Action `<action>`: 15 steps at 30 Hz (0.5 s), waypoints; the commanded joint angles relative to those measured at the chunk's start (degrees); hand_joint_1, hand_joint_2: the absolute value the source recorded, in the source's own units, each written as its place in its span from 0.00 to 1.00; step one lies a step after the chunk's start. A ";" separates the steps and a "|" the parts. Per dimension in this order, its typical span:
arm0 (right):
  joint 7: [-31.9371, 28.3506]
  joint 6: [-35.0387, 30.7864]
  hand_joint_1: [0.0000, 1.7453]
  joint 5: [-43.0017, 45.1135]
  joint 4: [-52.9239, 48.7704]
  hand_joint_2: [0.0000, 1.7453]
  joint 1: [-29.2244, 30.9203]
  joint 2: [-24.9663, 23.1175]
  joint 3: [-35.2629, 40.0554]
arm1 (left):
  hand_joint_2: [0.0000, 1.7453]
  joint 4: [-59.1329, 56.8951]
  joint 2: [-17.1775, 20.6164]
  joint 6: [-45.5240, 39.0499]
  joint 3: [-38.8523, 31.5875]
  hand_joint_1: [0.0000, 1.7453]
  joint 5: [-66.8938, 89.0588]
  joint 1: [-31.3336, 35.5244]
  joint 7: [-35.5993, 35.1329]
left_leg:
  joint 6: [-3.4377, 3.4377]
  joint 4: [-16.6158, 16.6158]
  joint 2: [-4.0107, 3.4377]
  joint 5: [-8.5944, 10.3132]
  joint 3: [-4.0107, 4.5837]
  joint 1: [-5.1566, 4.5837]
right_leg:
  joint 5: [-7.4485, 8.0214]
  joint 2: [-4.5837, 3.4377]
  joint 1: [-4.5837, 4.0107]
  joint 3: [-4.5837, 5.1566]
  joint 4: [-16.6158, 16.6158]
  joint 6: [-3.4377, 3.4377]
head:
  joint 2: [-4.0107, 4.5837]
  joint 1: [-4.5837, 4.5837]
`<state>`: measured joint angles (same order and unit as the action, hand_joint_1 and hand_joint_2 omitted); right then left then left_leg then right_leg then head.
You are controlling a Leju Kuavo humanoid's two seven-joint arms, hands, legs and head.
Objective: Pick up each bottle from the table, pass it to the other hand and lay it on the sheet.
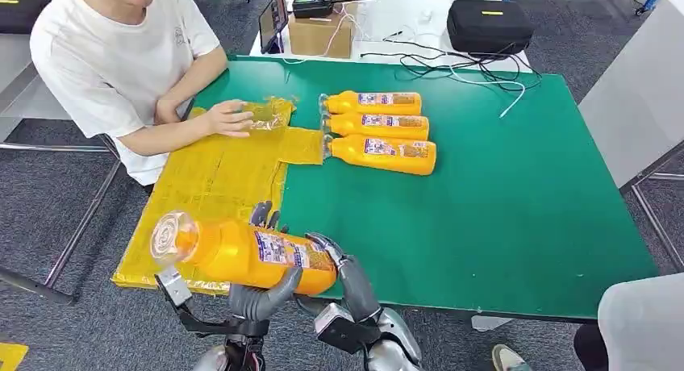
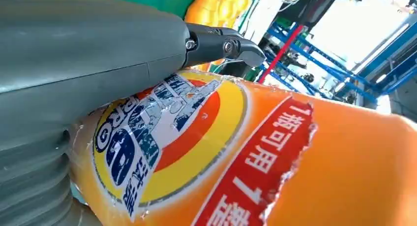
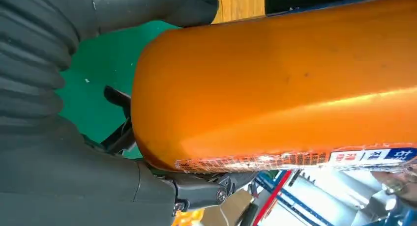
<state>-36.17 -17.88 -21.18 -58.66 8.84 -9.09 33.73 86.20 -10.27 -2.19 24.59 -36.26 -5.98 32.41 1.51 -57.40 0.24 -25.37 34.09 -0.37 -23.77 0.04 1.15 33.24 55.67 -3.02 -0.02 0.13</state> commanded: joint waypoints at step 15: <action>0.09 3.02 0.71 -2.09 6.57 1.00 -0.48 1.47 0.56 | 1.00 1.22 1.02 14.64 0.61 1.00 -6.57 1.47 -0.58 | -0.08 0.02 0.20 -0.03 -0.14 0.07 | -0.08 0.24 -0.08 -0.19 -0.07 0.10 | 0.00 0.00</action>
<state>-37.70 -16.26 -22.32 -56.72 9.42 -9.53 33.86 87.78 -9.62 7.91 22.51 -40.46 -7.98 32.92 1.50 -57.40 0.19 -25.37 34.11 -0.38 -23.76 0.04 1.16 33.32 55.67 -3.02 -0.02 0.13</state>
